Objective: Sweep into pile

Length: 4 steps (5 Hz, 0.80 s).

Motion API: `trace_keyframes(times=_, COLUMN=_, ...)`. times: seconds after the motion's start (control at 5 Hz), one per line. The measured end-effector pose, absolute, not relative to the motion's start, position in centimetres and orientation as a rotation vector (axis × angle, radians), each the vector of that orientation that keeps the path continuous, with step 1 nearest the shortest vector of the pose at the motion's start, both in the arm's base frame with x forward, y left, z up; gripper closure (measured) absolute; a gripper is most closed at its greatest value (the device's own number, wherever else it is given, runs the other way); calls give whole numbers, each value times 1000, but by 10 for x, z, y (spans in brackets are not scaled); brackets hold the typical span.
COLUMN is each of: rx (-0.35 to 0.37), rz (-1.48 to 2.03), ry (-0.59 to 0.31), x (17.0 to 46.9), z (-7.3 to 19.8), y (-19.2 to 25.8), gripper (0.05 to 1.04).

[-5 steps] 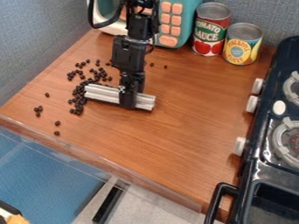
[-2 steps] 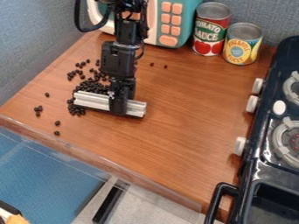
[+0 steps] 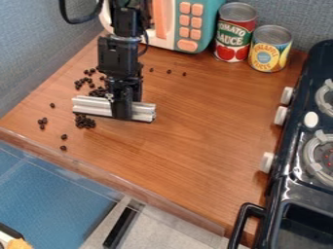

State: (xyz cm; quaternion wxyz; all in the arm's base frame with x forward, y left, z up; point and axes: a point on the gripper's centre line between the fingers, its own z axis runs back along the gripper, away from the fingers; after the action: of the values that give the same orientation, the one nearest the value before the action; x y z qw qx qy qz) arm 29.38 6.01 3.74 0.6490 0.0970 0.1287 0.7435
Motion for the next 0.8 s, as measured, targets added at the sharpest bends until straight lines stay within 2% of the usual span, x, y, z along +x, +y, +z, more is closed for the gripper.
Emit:
trace_keyframes(times=0.4, rx=132, rz=1564, ry=238, x=284, z=61, y=50, gripper=702)
trace_keyframes(times=0.8, rx=157, rz=1279, ry=-17, x=287, z=51, y=-20, gripper=702)
